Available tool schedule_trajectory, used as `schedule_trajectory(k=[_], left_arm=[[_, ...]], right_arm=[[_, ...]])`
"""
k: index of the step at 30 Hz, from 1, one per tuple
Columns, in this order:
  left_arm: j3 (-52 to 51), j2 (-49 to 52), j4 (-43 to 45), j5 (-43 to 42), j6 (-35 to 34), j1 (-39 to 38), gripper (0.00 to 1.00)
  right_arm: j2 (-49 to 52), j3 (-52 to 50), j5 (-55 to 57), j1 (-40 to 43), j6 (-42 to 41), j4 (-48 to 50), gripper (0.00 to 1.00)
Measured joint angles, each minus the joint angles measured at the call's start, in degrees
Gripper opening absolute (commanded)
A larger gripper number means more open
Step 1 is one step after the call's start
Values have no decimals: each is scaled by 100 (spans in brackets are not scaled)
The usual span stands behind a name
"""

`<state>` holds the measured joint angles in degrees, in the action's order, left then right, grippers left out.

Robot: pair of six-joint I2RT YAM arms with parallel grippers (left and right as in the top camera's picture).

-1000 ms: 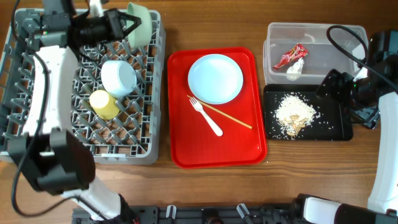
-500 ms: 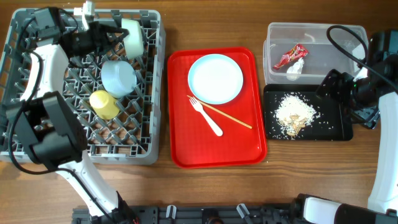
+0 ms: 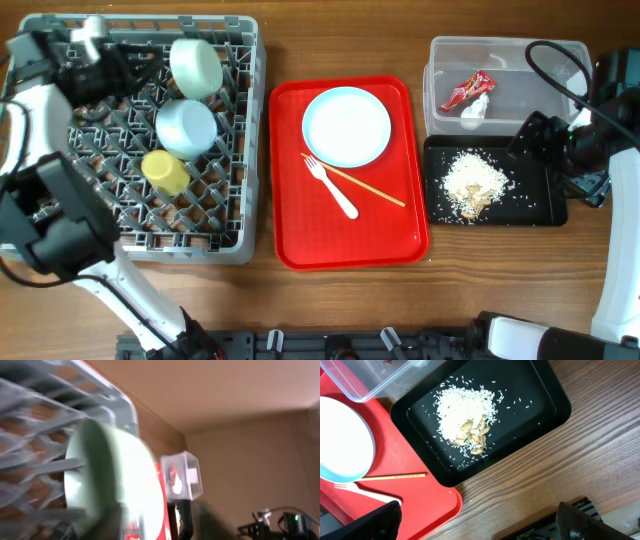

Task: Sort waste into correct bins and load items into the dishwasher rack

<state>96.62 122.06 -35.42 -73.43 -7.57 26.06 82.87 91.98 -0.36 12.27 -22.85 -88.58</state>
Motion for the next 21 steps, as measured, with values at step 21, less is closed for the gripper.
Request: schedule_trajectory(k=[21], left_arm=[[0, -1078, -1134, 1014, -44, 732, 100]], right_arm=[[0, 0, 0, 0, 0, -11, 100]])
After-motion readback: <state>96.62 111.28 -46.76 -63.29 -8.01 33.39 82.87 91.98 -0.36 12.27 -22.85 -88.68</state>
